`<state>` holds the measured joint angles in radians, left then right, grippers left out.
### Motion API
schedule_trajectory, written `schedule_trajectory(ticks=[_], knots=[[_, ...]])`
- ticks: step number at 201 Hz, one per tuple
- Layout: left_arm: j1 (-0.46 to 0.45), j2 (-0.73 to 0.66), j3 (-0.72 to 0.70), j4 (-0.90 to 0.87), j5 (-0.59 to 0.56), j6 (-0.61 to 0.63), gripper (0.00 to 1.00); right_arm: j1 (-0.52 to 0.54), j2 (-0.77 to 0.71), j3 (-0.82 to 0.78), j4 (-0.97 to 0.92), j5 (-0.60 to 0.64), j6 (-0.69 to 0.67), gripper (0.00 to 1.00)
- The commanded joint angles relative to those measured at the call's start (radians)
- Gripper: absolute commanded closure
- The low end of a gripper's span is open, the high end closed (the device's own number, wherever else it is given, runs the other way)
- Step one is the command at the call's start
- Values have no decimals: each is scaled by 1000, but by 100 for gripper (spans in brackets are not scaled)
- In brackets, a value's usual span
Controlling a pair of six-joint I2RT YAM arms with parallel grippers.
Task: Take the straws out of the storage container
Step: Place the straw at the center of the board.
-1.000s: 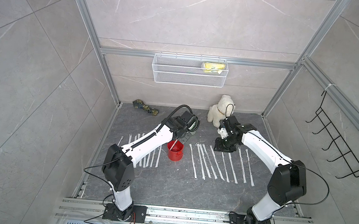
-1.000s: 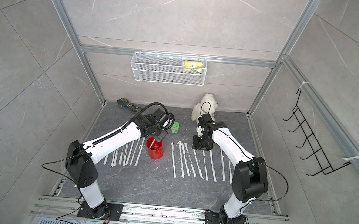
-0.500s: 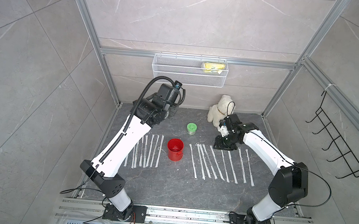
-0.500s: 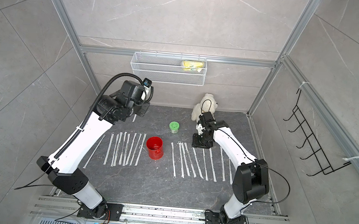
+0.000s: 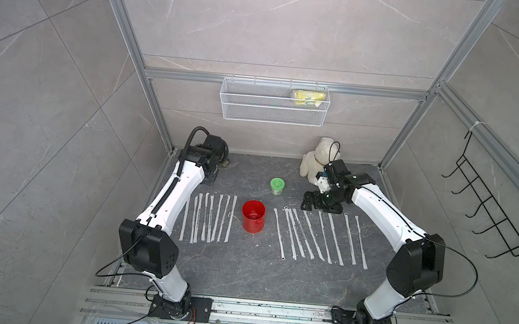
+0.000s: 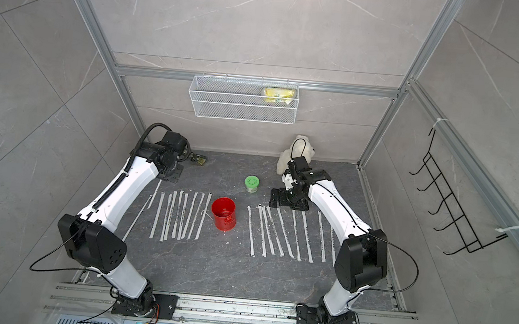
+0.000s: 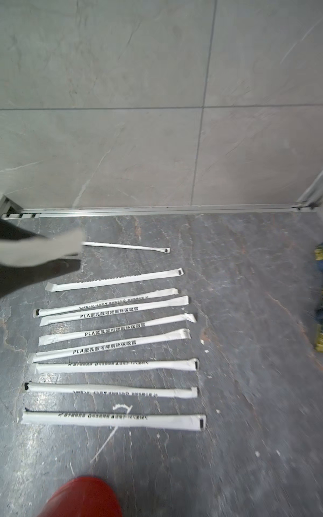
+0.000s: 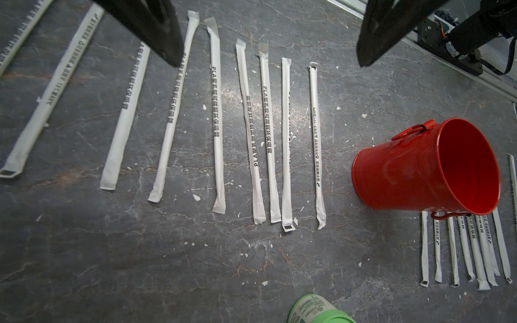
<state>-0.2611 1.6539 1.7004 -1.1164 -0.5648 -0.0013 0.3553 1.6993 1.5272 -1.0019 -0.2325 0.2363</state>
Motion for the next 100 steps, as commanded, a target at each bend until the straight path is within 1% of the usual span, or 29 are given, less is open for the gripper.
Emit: schedule_trajectory(ticks=[1,19,38,42,58,79,100], knots=[[51,17,-42,55,56,-49,98,5,33,38,-56,6,-3,0],[91,53,-69,67,84,-63,98,5,44,55,-76,20,0,0],[129,85,-90,78,88,-83,99,5,57,76,-102,37,4,0],[138,92,-92,76,117,-88,99,5,58,80,-108,39,5,0],[173,105,-107,92,153,-100,99,5,63,91,-123,52,8,0],[205,113,-134,117,174,-91,99,5,68,96,-132,57,17,0],[237,138,-127,103,172,-87,99,5,75,92,-126,54,36,0]])
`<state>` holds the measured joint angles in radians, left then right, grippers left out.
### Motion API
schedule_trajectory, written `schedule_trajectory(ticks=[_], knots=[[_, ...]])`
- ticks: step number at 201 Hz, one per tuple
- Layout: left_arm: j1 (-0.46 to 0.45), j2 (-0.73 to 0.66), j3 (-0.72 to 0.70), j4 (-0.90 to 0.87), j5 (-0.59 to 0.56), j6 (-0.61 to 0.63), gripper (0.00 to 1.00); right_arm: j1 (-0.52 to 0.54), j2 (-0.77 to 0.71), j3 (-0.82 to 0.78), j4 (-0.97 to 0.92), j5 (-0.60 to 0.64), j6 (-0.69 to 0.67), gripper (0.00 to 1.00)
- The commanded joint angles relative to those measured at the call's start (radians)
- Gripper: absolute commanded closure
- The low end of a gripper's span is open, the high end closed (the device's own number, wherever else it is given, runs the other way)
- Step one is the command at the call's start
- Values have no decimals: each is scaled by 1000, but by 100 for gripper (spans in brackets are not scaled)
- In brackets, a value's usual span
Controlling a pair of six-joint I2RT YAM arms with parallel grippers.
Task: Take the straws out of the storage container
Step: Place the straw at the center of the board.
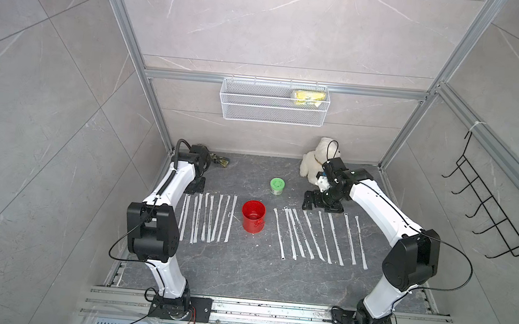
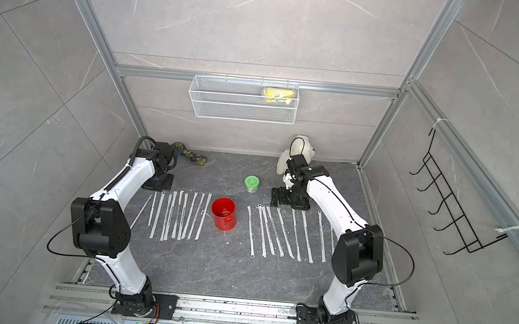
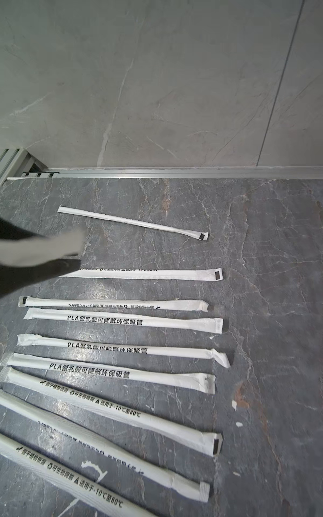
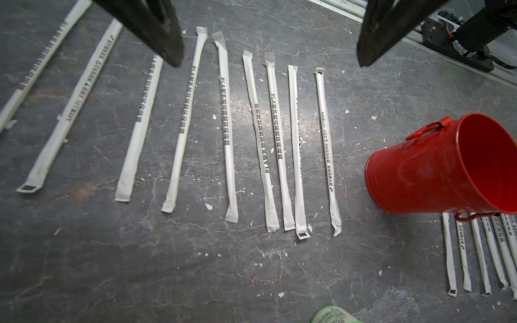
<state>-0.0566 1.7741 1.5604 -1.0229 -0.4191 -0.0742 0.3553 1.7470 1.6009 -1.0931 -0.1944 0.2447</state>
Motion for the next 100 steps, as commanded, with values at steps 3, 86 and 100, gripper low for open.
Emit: schedule_trajectory(ticks=[3,86,100], knots=[[36,22,12,8,27,-13,99,5,29,18,-32,13,29,0],[147,144,22,21,59,4,100,5,65,19,-10,3,44,0],[162,157,21,20,63,3,100,5,71,15,-7,3,41,0]])
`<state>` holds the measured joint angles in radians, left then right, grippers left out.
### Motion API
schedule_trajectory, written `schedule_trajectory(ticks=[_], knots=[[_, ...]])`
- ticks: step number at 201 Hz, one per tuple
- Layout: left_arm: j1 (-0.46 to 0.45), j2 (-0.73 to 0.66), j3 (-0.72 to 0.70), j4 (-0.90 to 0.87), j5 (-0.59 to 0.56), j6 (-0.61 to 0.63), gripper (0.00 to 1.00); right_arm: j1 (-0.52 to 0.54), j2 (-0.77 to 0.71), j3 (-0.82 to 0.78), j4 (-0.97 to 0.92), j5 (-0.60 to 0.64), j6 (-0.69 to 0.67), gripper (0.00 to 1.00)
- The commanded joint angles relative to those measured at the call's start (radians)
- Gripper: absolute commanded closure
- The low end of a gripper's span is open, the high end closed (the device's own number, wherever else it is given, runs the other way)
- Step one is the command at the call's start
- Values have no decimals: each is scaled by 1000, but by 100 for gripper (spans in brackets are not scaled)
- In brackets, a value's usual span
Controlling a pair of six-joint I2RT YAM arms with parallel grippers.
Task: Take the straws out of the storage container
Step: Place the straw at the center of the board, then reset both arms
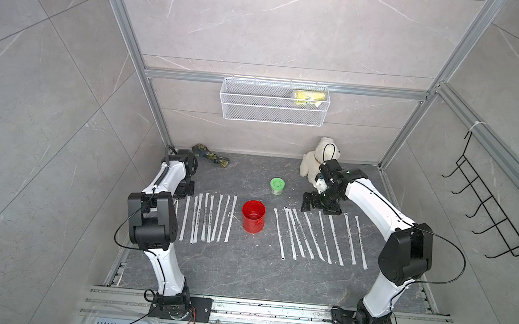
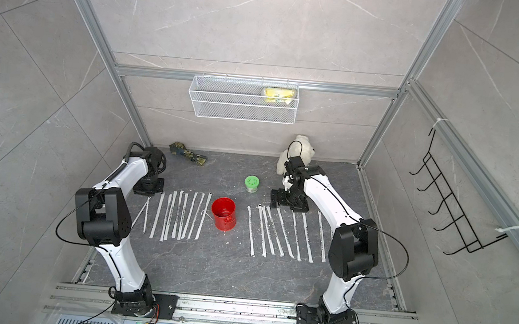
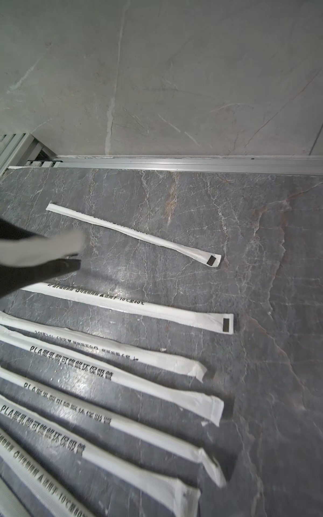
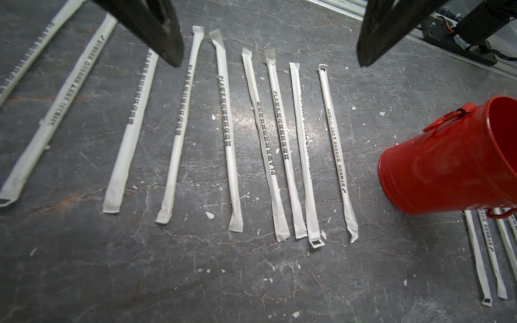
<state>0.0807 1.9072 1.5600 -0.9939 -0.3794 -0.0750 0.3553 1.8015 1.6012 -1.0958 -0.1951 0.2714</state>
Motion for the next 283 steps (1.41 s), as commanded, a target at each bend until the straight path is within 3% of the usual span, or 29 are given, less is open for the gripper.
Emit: schedule_trajectory(ticks=[1,67,110,154,210,241,251,268,283], knots=[[25,24,21,-9,24,4,100,5,17,14,-4,4,14,0],[30,77,34,-10,33,3,98,5,54,14,17,-2,6,0],[32,96,39,-7,27,-6,90,5,62,7,27,-2,3,0],[32,99,36,-2,22,-10,70,5,61,-1,31,5,-1,0],[34,90,25,6,23,-23,66,5,58,-16,41,11,-3,0],[25,-8,-47,91,91,-39,46,5,21,-40,100,7,8,0],[12,-66,-94,156,97,-36,33,5,-7,-59,136,17,16,0],[-7,-192,-203,305,83,-41,2,5,-79,-109,219,66,27,0],[-7,-316,-304,436,102,-46,1,5,-176,-190,330,152,31,0]])
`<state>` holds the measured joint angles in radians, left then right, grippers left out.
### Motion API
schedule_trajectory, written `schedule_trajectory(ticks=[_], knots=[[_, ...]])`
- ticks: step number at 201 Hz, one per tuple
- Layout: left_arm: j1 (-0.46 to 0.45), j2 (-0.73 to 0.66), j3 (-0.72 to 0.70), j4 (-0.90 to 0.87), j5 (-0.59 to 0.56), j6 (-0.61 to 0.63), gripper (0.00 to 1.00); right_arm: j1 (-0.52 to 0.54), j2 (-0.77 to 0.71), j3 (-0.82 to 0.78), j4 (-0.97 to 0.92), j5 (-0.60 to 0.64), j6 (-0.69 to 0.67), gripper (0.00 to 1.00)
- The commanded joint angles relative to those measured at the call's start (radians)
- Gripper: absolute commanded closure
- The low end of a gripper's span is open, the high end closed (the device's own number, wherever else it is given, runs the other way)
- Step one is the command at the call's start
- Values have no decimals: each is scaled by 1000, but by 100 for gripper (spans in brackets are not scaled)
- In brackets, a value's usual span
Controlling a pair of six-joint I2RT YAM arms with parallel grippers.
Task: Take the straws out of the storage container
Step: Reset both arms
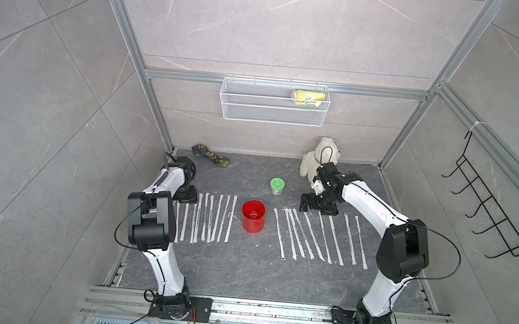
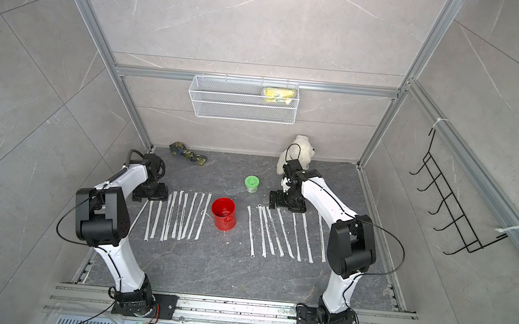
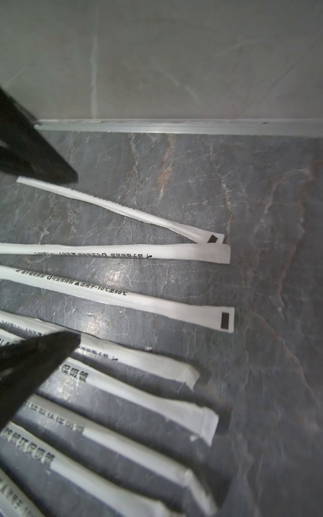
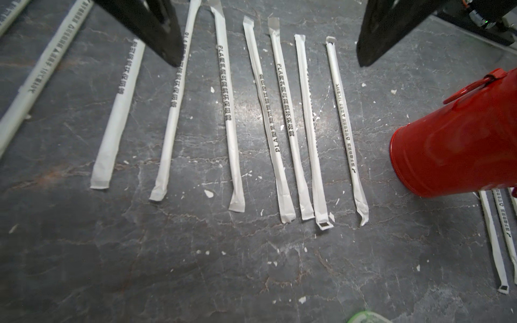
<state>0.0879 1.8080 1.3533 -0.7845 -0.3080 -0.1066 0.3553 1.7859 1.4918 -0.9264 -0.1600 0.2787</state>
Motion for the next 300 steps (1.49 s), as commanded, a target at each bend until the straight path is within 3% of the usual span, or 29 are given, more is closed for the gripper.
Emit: schedule_trajectory(ticks=[1,28,50,68,81,133,173,213,221,232,243,253,261,287,300], knots=[[-13,-222,-103,235,31,-15,1,5,-167,-87,168,122,24,0],[-8,-386,-293,467,73,24,0,5,-320,-263,369,287,-22,0],[-8,-514,-548,801,98,53,0,5,-372,-400,522,369,-87,0],[-7,-593,-762,1106,191,126,0,4,-396,-512,681,416,-135,0],[-7,-605,-847,1208,202,125,0,2,-400,-573,766,470,-153,0],[-8,-521,-870,1237,174,61,0,-12,-340,-754,1087,612,-258,0],[-8,-446,-960,1441,180,45,0,-62,-301,-884,1325,609,-313,0],[-8,-384,-1067,1696,202,48,0,-179,-316,-1086,1690,465,-270,0],[-8,-367,-1072,1723,206,52,0,-199,-282,-1123,1812,439,-266,0],[-10,-343,-1072,1742,235,68,0,-212,-286,-1137,1795,413,-252,0],[-13,-317,-1053,1731,277,85,0,-213,-228,-1176,1967,412,-275,0],[-19,-307,-1014,1679,286,100,0,-214,-266,-1153,1844,402,-256,0],[-26,-311,-982,1597,273,97,0,-214,-244,-1164,1916,396,-262,0],[-29,-310,-1004,1647,225,81,0,-217,-237,-1185,1965,349,-281,0],[-29,-312,-1003,1641,221,78,0,-232,-251,-1154,1876,350,-258,0]])
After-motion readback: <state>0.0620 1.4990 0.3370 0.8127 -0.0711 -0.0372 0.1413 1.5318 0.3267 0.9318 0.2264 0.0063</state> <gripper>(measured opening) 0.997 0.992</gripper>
